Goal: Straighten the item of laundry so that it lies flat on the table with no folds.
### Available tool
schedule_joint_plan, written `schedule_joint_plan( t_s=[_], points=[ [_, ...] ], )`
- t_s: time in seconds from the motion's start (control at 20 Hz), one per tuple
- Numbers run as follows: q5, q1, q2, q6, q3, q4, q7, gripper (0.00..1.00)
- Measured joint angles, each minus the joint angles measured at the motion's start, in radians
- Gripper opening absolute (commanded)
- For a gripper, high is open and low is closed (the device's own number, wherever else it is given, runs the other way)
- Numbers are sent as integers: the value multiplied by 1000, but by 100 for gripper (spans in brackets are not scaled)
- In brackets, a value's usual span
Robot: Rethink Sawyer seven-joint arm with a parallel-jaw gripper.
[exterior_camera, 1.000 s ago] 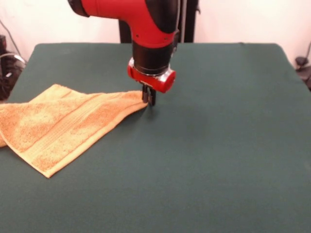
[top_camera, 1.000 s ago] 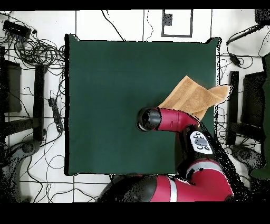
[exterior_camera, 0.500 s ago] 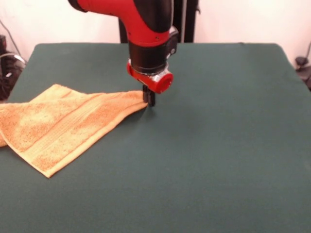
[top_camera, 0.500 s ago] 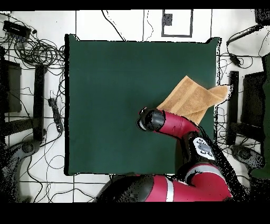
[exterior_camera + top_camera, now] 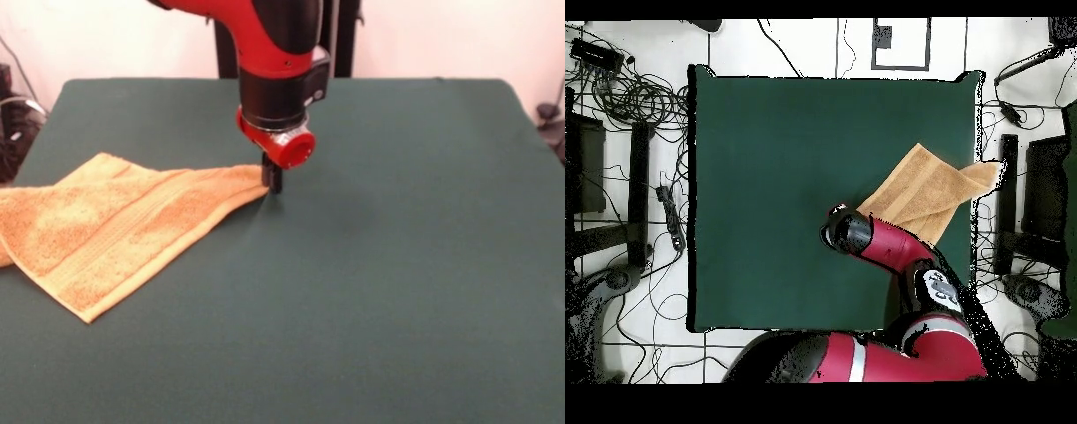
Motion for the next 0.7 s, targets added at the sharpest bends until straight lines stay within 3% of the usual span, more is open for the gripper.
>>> schedule_joint_plan(
  t_s=[0.7],
  points=[
    [23,-11,-15,-95,12,58,0,0]
  ],
)
